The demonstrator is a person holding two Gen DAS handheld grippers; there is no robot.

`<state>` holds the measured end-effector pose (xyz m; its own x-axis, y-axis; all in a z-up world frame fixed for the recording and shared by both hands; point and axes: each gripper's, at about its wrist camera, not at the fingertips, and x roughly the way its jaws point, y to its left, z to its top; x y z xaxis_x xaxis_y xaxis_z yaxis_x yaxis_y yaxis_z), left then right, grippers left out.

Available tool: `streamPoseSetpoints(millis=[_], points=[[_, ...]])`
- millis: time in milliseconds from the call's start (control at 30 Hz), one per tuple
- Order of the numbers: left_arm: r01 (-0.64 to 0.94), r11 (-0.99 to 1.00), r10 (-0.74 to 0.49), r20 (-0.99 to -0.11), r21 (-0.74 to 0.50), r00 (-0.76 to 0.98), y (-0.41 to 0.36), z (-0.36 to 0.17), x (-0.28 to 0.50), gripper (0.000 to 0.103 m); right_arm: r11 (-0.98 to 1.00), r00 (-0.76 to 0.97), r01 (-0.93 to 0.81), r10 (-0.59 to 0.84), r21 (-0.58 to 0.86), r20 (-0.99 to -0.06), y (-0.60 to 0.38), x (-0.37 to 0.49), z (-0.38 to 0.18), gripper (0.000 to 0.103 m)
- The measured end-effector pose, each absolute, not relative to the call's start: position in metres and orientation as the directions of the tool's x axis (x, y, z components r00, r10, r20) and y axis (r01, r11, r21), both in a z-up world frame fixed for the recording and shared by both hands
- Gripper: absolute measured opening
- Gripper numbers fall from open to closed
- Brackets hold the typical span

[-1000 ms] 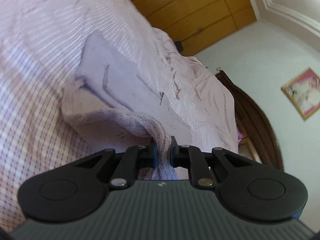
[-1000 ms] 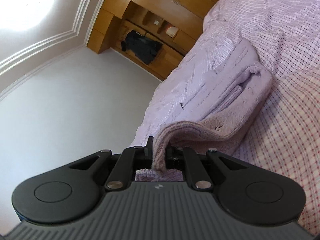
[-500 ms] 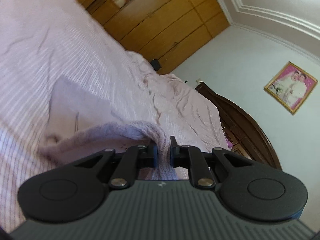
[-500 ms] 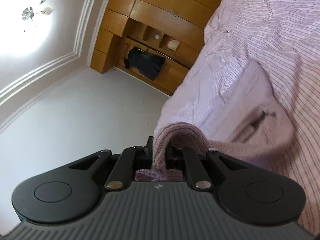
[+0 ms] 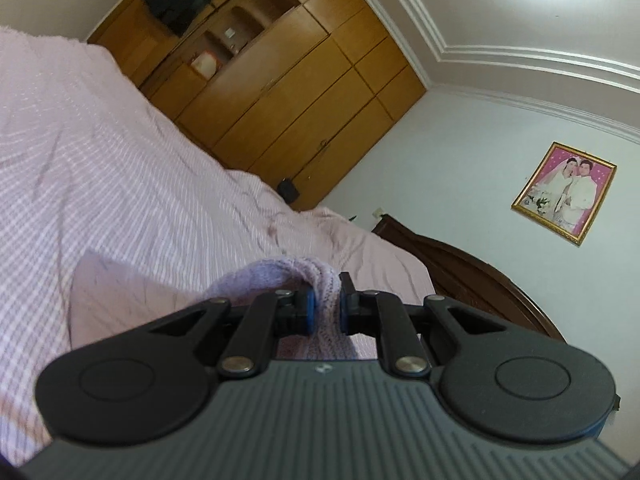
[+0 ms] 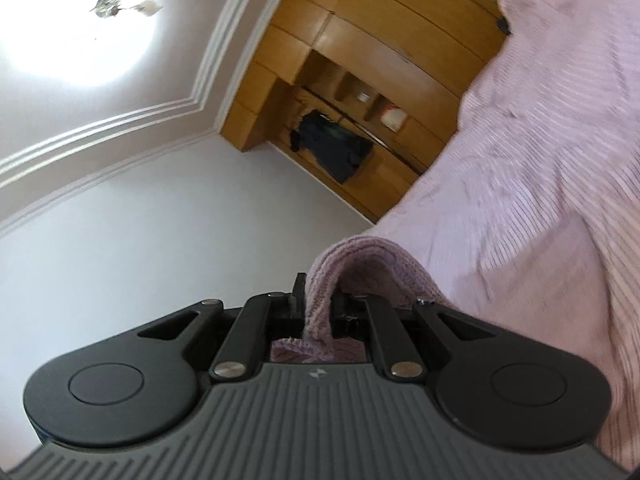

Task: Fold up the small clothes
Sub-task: 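Lift the hem with both grippers and fold it over toward the collar, then open both grippers to release the folded hem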

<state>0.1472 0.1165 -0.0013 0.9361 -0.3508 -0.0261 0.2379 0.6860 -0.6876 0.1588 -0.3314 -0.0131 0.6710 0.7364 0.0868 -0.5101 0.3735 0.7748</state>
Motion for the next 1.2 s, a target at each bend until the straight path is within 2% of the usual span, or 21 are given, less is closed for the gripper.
streamPoseSetpoints(millis=[233, 367, 433, 533, 767, 800, 867, 900, 933, 1100, 1200], points=[[0.220, 0.722, -0.305, -0.017, -0.655, 0.952, 0.135, -0.008, 0.186, 0.013, 0.398, 0.704, -0.509, 0.702, 0.763, 0.104, -0.325, 0.218, 0.000, 0.009], [0.184, 0.728, -0.283, -0.045, -0.661, 0.958, 0.148, -0.021, 0.208, 0.013, 0.450, 0.720, -0.487, 0.692, 0.749, 0.052, -0.322, 0.245, -0.010, 0.009], [0.157, 0.740, -0.272, -0.077, -0.654, 0.959, 0.153, -0.031, 0.221, 0.013, 0.478, 0.727, -0.462, 0.687, 0.747, 0.010, -0.319, 0.259, -0.020, 0.009], [0.094, 0.786, -0.248, -0.172, -0.610, 0.953, 0.157, -0.048, 0.238, 0.013, 0.529, 0.743, -0.413, 0.667, 0.741, -0.062, -0.318, 0.273, -0.038, 0.009], [-0.022, 0.791, -0.200, -0.291, -0.612, 0.936, 0.179, -0.088, 0.252, 0.016, 0.631, 0.758, -0.342, 0.623, 0.696, -0.193, -0.314, 0.303, -0.073, 0.009], [-0.043, 0.783, -0.199, -0.315, -0.621, 0.928, 0.183, -0.091, 0.255, 0.016, 0.633, 0.760, -0.319, 0.615, 0.706, -0.208, -0.314, 0.306, -0.081, 0.011], [-0.073, 0.758, -0.211, -0.350, -0.648, 0.913, 0.190, -0.096, 0.260, 0.017, 0.619, 0.760, -0.270, 0.608, 0.738, -0.231, -0.315, 0.311, -0.092, 0.026], [-0.080, 0.751, -0.208, -0.349, -0.656, 0.914, 0.193, -0.097, 0.258, 0.018, 0.615, 0.762, -0.245, 0.600, 0.749, -0.244, -0.316, 0.313, -0.095, 0.038], [-0.089, 0.750, -0.194, -0.347, -0.656, 0.918, 0.195, -0.097, 0.255, 0.018, 0.611, 0.759, -0.238, 0.602, 0.755, -0.248, -0.317, 0.312, -0.097, 0.041], [-0.108, 0.756, -0.160, -0.342, -0.646, 0.926, 0.202, -0.088, 0.242, 0.018, 0.613, 0.770, -0.229, 0.590, 0.757, -0.244, -0.323, 0.313, -0.093, 0.042], [-0.059, 0.809, -0.205, -0.375, -0.585, 0.904, 0.186, -0.075, 0.245, 0.018, 0.621, 0.766, -0.246, 0.595, 0.744, -0.243, -0.322, 0.312, -0.087, 0.042]])
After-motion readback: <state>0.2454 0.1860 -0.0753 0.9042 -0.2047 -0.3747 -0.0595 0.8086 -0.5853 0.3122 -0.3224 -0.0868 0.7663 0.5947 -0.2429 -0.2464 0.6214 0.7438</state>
